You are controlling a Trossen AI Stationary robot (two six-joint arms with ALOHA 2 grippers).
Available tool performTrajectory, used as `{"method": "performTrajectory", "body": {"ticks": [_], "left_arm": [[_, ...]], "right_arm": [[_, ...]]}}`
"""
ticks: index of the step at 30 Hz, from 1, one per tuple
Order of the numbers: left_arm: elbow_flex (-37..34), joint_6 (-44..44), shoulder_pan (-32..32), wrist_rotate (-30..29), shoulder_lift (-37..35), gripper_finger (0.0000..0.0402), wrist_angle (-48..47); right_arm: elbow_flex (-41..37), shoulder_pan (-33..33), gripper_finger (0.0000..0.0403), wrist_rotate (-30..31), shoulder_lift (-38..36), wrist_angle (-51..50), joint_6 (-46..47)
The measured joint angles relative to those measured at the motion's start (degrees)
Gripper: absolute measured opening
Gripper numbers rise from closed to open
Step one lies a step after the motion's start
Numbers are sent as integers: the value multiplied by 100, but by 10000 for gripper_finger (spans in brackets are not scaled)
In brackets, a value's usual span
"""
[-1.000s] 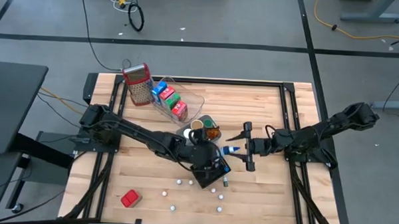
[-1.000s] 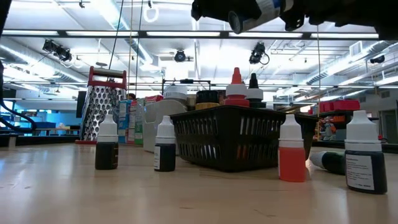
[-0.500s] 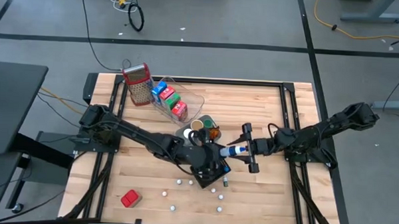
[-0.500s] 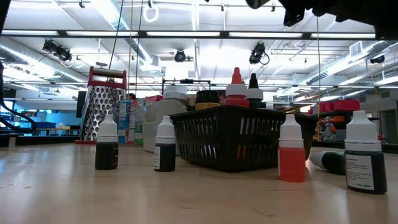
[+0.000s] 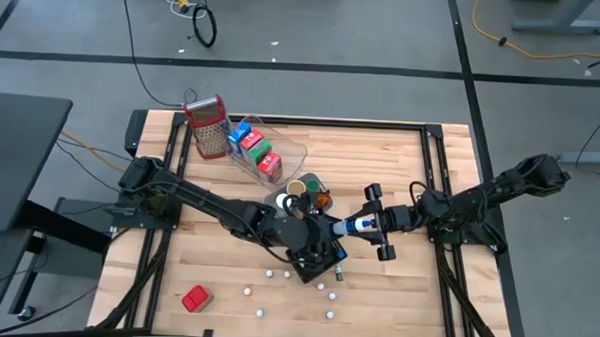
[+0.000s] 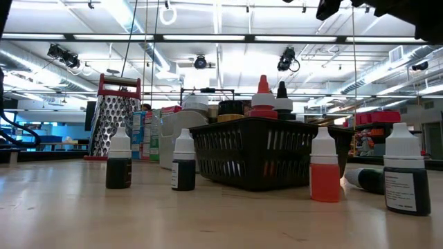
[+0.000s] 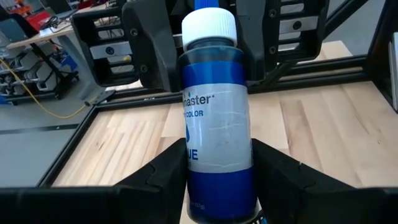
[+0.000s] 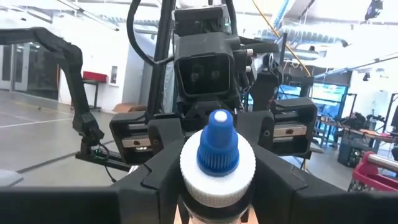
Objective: Pick & Place Kitchen Items
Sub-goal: Adjust the blue food coloring bottle on the black bin
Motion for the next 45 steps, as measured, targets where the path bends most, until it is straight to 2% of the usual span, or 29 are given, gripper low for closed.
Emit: {"method": "performTrajectory", "body": {"ticks": [8, 14, 21, 31, 36, 40, 45], "left_arm": [[0, -77, 2, -1, 9, 167, -41], [0, -295, 15, 68, 11, 167, -73], [0, -542, 17, 115, 19, 168, -105], [0, -638, 31, 1, 20, 225, -230], [0, -1027, -58, 51, 20, 234, -255], [0, -1125, -201, -184, 20, 231, -437], [0, -1823, -319, -747, 20, 230, -1316]], "right_arm": [[0, -2, 147, -58, 6, -7, 136], [0, -2, 158, -13, 8, -19, 338], [0, 0, 152, 106, 8, -53, 402], [0, 0, 154, 119, 10, -69, 381], [0, 0, 154, 119, 10, -130, 381], [0, 0, 154, 114, 10, -141, 381], [0, -2, 154, 136, -14, -129, 401]]}}
